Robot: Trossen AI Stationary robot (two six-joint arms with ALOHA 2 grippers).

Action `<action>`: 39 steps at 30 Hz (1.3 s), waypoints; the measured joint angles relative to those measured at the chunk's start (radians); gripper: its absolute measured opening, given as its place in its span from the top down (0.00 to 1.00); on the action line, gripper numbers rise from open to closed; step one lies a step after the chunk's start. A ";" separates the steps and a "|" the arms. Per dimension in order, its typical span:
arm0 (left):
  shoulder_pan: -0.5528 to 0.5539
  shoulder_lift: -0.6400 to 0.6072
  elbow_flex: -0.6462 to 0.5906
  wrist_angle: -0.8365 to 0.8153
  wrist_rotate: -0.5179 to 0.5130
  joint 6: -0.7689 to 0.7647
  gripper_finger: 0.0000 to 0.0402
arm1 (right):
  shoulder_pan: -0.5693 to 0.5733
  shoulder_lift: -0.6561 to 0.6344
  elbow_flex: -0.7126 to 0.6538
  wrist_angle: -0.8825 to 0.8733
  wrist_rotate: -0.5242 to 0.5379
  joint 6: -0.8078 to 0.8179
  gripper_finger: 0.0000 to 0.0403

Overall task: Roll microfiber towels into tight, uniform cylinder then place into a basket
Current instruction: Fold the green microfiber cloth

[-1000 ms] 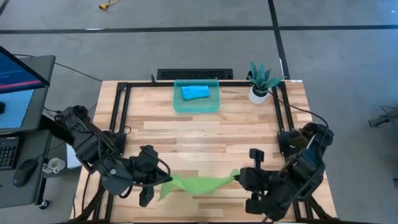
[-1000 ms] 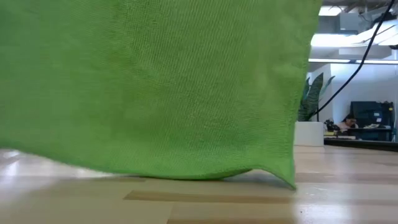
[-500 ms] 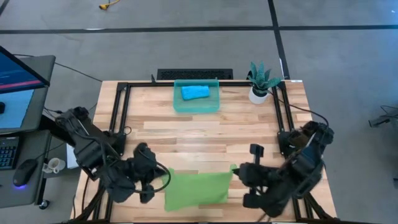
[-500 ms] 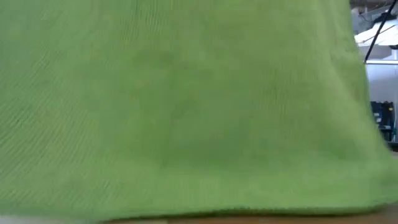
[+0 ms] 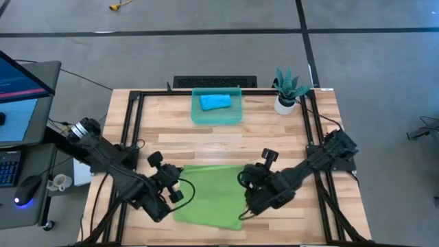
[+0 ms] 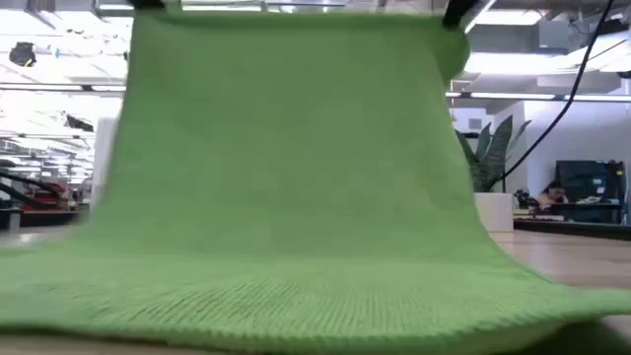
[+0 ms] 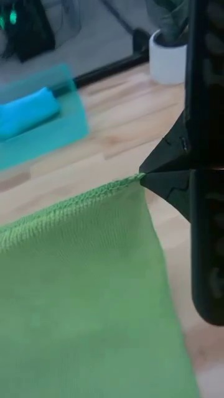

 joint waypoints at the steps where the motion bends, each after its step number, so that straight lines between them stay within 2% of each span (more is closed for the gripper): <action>1: 0.000 0.000 -0.040 0.032 -0.019 0.000 1.00 | -0.007 0.000 -0.029 0.011 0.014 0.009 1.00; 7: 0.020 0.000 -0.193 0.149 -0.113 0.030 1.00 | -0.043 0.000 -0.186 0.130 0.056 0.009 1.00; 13: 0.078 0.000 -0.291 0.222 -0.216 0.186 1.00 | -0.075 0.000 -0.313 0.223 0.088 0.010 1.00; 17: 0.130 0.000 -0.349 0.284 -0.235 0.269 1.00 | -0.090 -0.001 -0.372 0.278 0.099 -0.015 0.99; 26: 0.205 0.000 -0.406 0.391 -0.250 0.498 1.00 | -0.096 -0.001 -0.363 0.279 0.094 -0.071 0.99; 28: 0.205 -0.001 -0.406 0.408 -0.231 0.516 1.00 | -0.095 -0.001 -0.353 0.293 0.072 -0.071 0.99; 33: 0.174 -0.001 -0.407 0.408 -0.110 0.541 1.00 | -0.063 -0.001 -0.350 0.415 -0.051 -0.105 0.98; 39: 0.127 -0.001 -0.407 0.417 -0.109 0.556 1.00 | -0.035 -0.001 -0.350 0.481 -0.190 -0.089 0.98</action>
